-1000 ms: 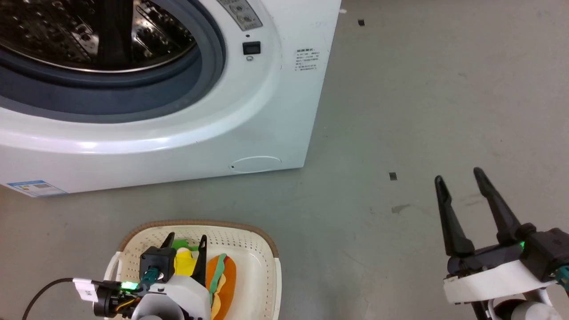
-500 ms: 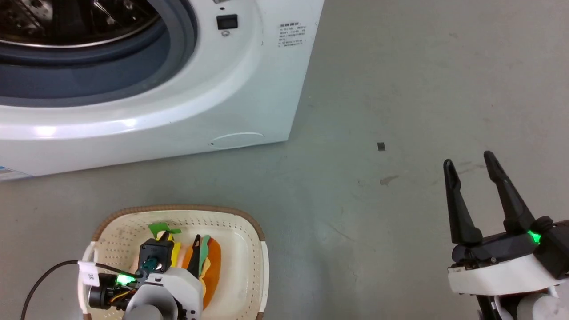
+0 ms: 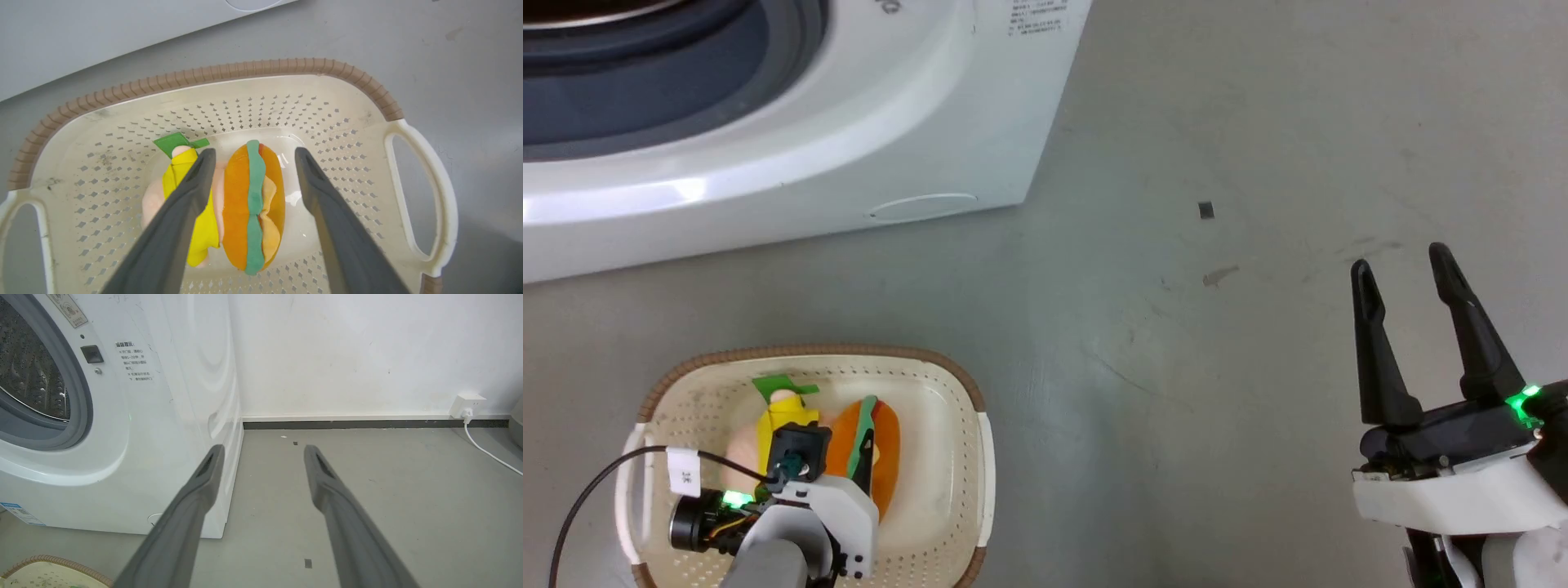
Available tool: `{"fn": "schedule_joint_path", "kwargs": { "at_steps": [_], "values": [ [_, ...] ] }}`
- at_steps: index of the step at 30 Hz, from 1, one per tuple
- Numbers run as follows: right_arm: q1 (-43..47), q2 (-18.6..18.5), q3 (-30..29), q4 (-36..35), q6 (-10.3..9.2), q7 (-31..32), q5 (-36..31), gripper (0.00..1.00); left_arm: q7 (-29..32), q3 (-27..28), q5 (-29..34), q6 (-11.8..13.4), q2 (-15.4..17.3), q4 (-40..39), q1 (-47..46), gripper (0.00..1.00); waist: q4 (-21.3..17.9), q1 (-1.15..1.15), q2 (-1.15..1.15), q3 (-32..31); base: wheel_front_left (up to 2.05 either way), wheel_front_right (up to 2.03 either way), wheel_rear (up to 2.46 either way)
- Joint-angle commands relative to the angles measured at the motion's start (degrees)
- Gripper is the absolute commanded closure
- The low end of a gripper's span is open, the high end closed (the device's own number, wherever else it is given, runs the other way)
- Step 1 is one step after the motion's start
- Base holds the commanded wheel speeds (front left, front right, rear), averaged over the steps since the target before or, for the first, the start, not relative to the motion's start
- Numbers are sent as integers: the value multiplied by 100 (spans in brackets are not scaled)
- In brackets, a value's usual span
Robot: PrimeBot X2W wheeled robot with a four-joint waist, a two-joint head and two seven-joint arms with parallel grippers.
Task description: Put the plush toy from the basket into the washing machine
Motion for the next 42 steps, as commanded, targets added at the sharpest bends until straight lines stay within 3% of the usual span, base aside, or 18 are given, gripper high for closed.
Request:
{"fn": "schedule_joint_path", "kwargs": {
  "at_steps": [1,20,33,38,39,40,42],
  "values": [
    [-105,-1,3,-57,-3,-47,53,0,-47,-25,4,-15,42,130,-156,0,-53,0,0,116,0,0,0],
    [-299,-1,31,-439,-4,-273,280,0,-274,-504,135,-37,439,1820,-1252,0,-360,0,0,1350,0,0,0],
    [-422,-1,17,-486,-4,-275,305,0,-205,-682,181,125,596,2266,-1746,0,-485,0,0,1729,0,0,0],
    [-460,-1,30,-475,-4,-275,274,0,-97,-709,123,75,608,2354,-1776,0,-477,0,0,1760,0,0,0],
    [-472,-1,28,-479,-4,-275,274,0,-91,-717,112,43,624,2366,-1763,70,-473,0,0,1758,0,0,0],
    [-481,-1,22,-480,-4,-275,275,0,-96,-740,114,9,631,2374,-1750,100,-462,0,0,1748,0,0,0],
    [-478,-1,12,-464,-4,-275,264,0,-109,-797,126,-41,603,2389,-1710,100,-425,0,0,1704,0,0,0]
  ]
}}
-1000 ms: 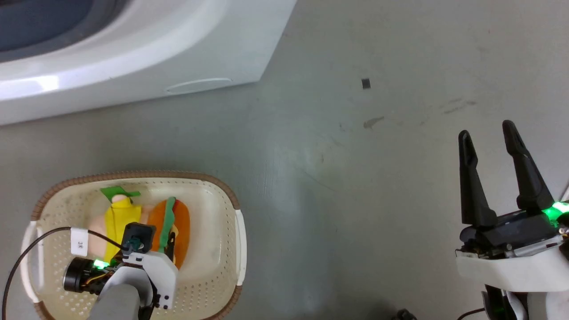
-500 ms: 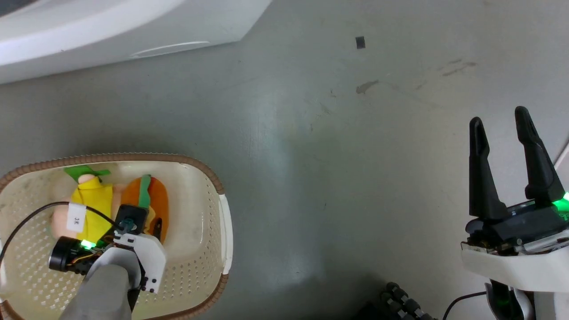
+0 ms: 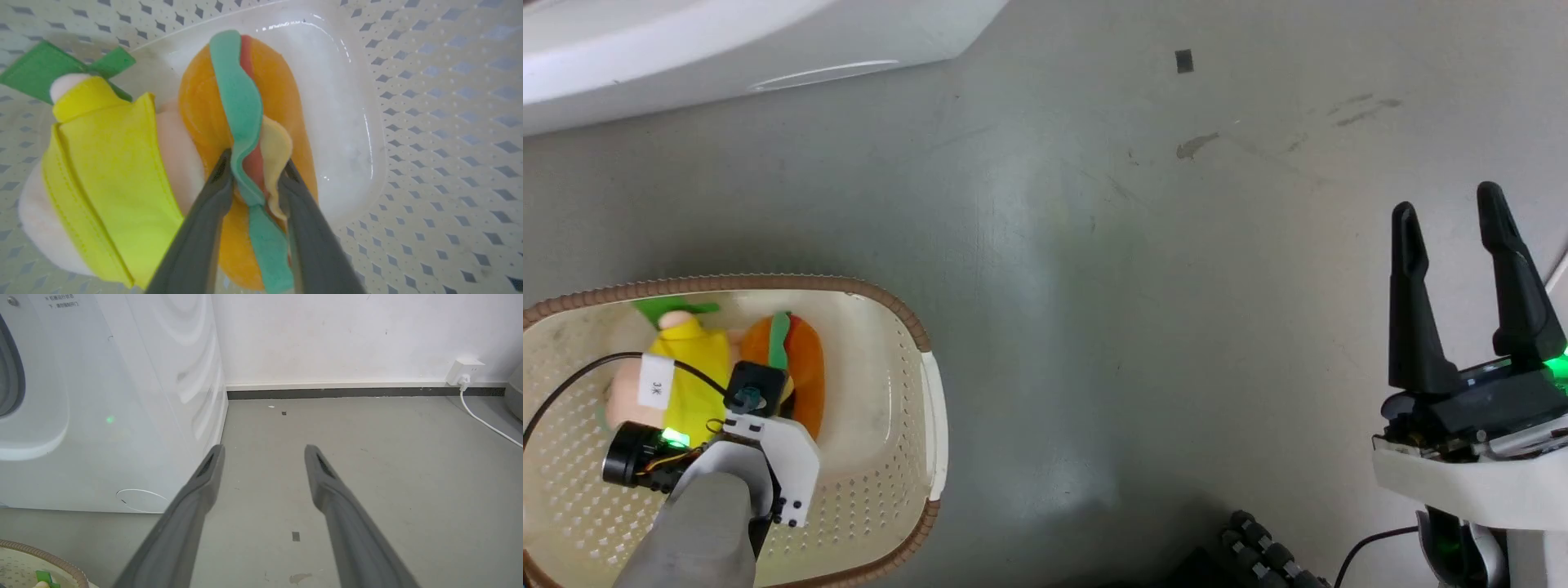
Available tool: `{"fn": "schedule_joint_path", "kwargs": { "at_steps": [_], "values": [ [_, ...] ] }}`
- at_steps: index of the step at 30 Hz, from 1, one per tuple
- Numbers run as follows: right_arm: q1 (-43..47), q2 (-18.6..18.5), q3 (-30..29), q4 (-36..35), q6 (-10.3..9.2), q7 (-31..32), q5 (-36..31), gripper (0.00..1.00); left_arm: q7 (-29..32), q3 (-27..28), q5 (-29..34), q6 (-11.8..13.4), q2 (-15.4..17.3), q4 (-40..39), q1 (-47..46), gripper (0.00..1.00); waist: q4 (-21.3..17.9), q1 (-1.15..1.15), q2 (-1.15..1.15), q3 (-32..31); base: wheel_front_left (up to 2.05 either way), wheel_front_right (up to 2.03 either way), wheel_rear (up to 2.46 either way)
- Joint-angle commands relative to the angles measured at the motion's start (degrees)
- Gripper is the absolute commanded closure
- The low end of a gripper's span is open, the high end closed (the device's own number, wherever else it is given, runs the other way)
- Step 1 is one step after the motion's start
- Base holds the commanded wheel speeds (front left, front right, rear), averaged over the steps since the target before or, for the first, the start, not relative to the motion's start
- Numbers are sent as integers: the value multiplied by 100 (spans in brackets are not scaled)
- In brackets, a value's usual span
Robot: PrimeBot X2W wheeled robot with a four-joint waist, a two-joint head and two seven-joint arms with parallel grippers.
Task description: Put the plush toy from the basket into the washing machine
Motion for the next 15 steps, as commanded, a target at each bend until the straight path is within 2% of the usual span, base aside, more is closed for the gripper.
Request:
{"fn": "schedule_joint_path", "kwargs": {
  "at_steps": [1,10,15],
  "values": [
    [-105,-1,-3,13,-4,-26,-48,0,11,-57,-17,-54,-15,68,30,100,58,0,0,-84,0,0,0],
    [-8,-1,-46,189,-4,-26,-165,0,-128,-8,-234,-24,-344,-37,354,100,320,0,0,-705,0,0,0],
    [66,-1,-20,344,-4,-26,-269,0,-140,142,-455,4,-455,-640,838,100,472,0,0,-1338,0,0,0]
  ]
}}
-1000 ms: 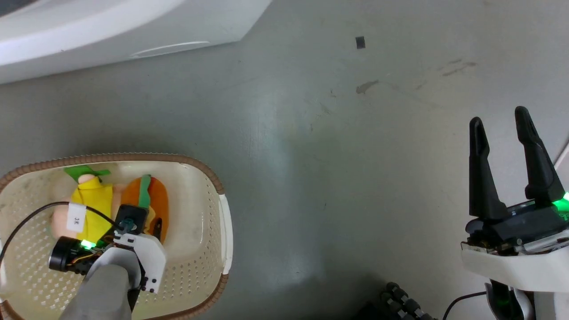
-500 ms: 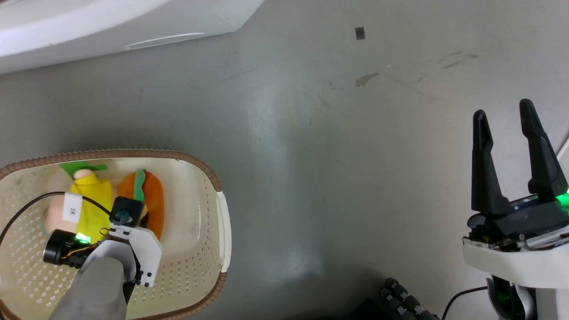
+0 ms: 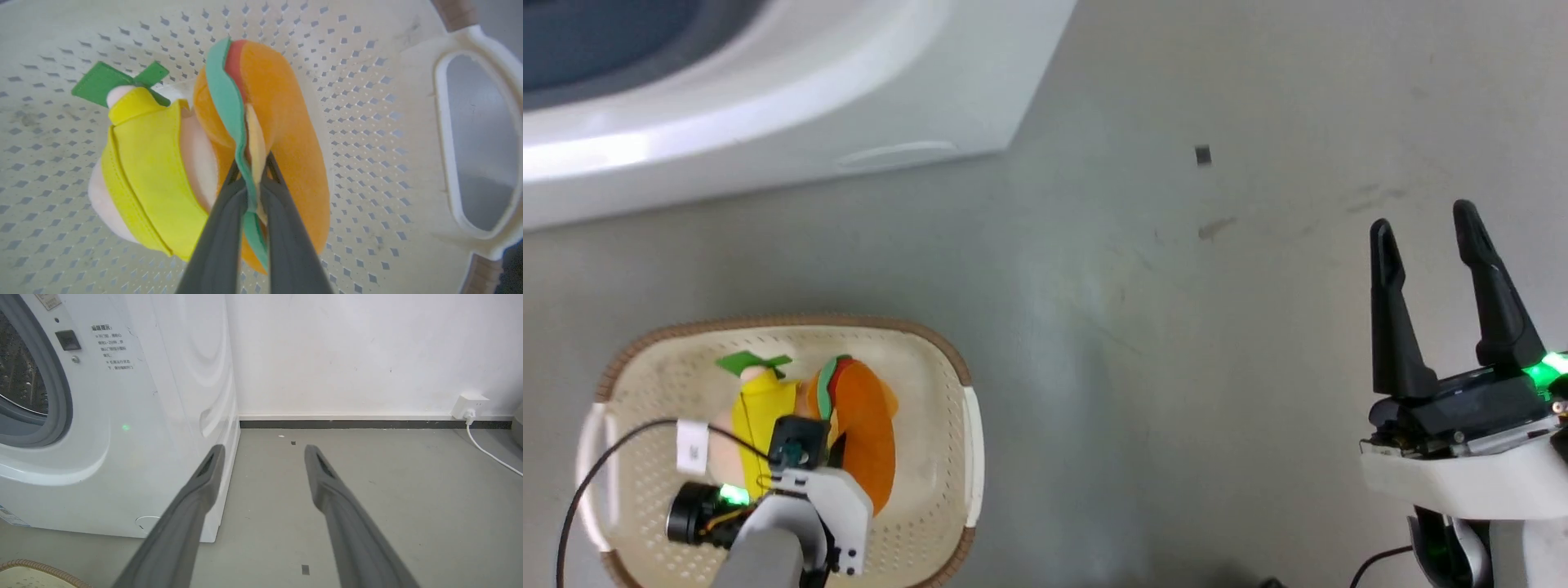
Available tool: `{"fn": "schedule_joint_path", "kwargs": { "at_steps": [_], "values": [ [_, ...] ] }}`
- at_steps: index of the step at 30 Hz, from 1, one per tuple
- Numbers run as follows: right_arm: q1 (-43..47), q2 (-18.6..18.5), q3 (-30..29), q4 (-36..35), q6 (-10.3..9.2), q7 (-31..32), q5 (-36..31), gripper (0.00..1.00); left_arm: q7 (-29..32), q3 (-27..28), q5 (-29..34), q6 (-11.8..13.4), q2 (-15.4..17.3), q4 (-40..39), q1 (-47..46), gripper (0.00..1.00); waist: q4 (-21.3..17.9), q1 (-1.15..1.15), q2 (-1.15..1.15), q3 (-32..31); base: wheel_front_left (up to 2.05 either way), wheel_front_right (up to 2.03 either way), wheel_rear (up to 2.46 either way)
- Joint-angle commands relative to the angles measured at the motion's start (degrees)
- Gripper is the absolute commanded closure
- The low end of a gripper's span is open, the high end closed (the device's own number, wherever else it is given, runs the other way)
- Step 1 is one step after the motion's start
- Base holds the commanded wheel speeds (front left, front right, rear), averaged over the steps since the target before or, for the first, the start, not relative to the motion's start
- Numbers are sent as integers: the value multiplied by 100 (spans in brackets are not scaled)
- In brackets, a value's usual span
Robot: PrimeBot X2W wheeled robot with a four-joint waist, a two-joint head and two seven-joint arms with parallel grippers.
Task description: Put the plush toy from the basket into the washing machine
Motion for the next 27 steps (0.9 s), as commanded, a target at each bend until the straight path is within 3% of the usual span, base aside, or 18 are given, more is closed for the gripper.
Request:
{"fn": "schedule_joint_path", "kwargs": {
  "at_steps": [1,13,27],
  "values": [
    [54,-1,-13,49,-4,-26,-53,0,-29,64,-78,45,-16,-201,209,100,179,0,0,-504,0,0,0],
    [451,-1,-36,410,-4,-26,-254,0,-31,34,-46,61,-222,-2024,1534,100,689,0,0,-1933,0,0,0],
    [1042,-1,-77,665,-4,-26,-246,0,-31,168,-18,-42,-333,-4117,2835,100,1191,0,0,-3093,0,0,0]
  ]
}}
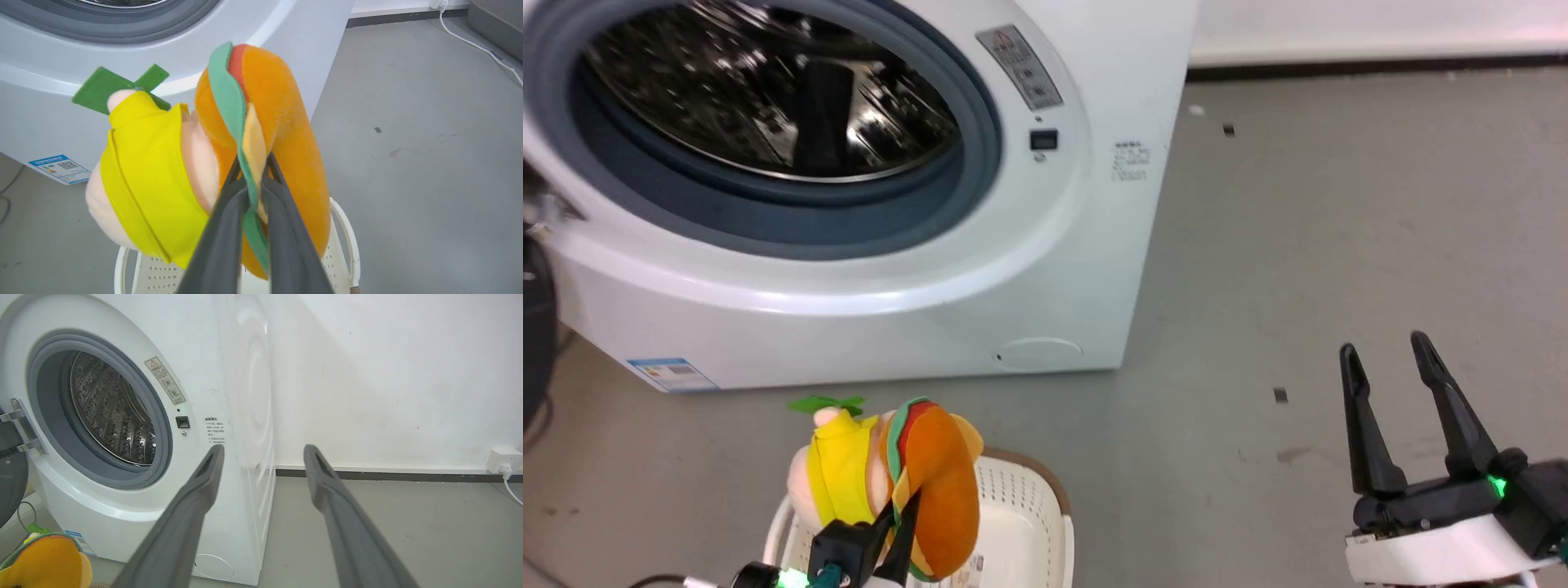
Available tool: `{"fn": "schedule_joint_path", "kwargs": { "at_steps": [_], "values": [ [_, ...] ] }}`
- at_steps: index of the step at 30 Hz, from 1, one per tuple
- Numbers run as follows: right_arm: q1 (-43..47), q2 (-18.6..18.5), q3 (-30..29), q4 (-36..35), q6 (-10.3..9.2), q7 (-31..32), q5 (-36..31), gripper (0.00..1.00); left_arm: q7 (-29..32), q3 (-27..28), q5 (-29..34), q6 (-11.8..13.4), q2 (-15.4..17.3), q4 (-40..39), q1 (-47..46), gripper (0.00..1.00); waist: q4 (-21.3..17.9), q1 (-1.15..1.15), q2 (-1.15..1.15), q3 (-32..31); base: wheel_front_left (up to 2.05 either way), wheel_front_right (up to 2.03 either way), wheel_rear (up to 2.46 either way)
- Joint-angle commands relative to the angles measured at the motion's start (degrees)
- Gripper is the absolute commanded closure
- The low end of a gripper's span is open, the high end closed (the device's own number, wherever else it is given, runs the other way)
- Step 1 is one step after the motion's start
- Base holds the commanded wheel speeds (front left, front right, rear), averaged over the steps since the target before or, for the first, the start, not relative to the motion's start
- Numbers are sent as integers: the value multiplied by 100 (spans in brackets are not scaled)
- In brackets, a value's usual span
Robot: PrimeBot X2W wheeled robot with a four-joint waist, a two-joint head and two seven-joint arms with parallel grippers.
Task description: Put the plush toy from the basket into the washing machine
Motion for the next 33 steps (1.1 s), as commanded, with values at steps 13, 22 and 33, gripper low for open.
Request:
{"fn": "schedule_joint_path", "kwargs": {
  "at_steps": [13,22,33],
  "values": [
    [434,-3,35,78,-4,-25,63,0,-32,451,0,-46,-149,-1740,649,100,205,1,0,-778,0,0,0],
    [433,-3,130,46,-4,-25,159,0,-32,942,-7,-113,-44,-2521,420,100,-78,1,0,-688,0,0,0],
    [-73,-3,223,-245,-4,-25,333,0,36,1424,-94,-262,489,-2560,-510,100,-620,1,0,176,0,0,0]
  ]
}}
